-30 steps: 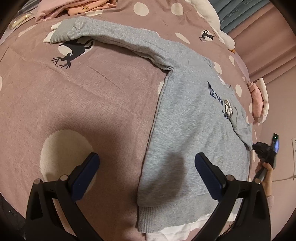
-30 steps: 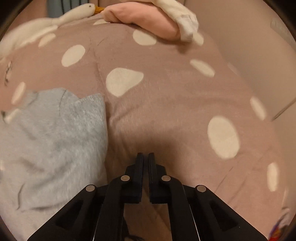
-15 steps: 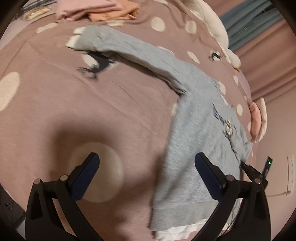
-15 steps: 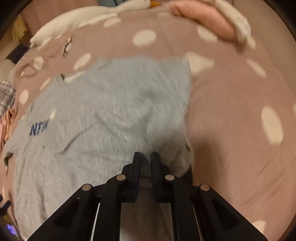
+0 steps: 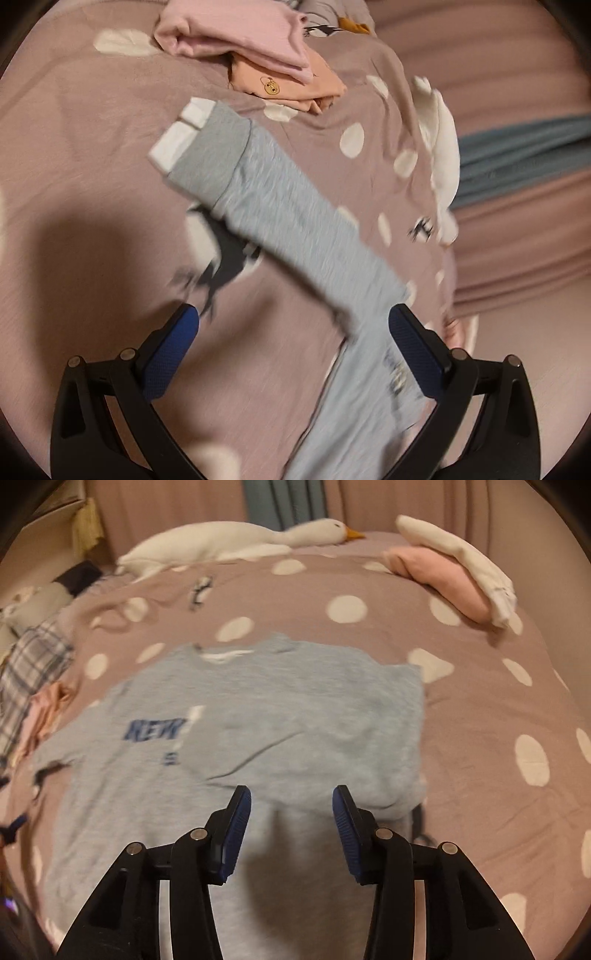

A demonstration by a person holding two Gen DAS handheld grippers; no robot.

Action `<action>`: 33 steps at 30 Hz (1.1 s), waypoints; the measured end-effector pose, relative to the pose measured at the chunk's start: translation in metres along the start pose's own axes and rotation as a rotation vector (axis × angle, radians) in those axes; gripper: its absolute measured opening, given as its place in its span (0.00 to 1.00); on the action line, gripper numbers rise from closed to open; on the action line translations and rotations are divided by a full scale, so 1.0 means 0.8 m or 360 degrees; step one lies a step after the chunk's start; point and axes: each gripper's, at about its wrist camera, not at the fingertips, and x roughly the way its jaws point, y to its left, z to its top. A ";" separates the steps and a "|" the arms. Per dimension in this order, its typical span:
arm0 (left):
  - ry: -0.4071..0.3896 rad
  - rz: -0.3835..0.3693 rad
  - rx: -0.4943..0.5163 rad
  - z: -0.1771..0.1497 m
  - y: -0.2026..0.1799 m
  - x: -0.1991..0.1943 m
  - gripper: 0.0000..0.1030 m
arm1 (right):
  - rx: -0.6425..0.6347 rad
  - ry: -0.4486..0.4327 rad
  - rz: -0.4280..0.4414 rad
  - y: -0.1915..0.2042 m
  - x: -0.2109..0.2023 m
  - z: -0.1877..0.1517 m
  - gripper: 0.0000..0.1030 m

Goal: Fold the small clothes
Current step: 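Grasp the other sleeve's white-lined cuff with the left gripper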

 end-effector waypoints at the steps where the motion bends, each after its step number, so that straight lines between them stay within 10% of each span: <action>1: 0.0025 -0.0022 -0.0035 0.008 0.001 0.010 1.00 | -0.0008 -0.0003 0.0008 0.000 0.000 -0.002 0.44; 5: 0.0095 -0.0098 -0.0199 0.029 0.008 0.049 1.00 | -0.0035 0.0002 0.0065 0.004 -0.004 -0.013 0.44; 16: -0.0281 0.0067 -0.0352 0.081 0.010 0.043 0.90 | -0.0013 -0.0096 0.0108 -0.052 -0.102 -0.059 0.44; 20: -0.0298 0.0261 -0.0410 0.086 0.017 0.041 0.20 | -0.0001 -0.0127 0.0096 -0.056 -0.107 -0.069 0.44; 22: -0.0268 0.0321 -0.0386 0.089 0.017 0.042 0.15 | 0.0027 -0.0111 0.0110 -0.061 -0.104 -0.074 0.44; 26: -0.0371 0.0488 -0.0049 0.078 -0.036 0.026 0.15 | 0.0077 -0.0097 0.0110 -0.072 -0.099 -0.083 0.44; 33: -0.0417 0.0419 0.0657 0.012 -0.191 0.031 0.15 | 0.0155 -0.0117 0.0153 -0.088 -0.104 -0.093 0.44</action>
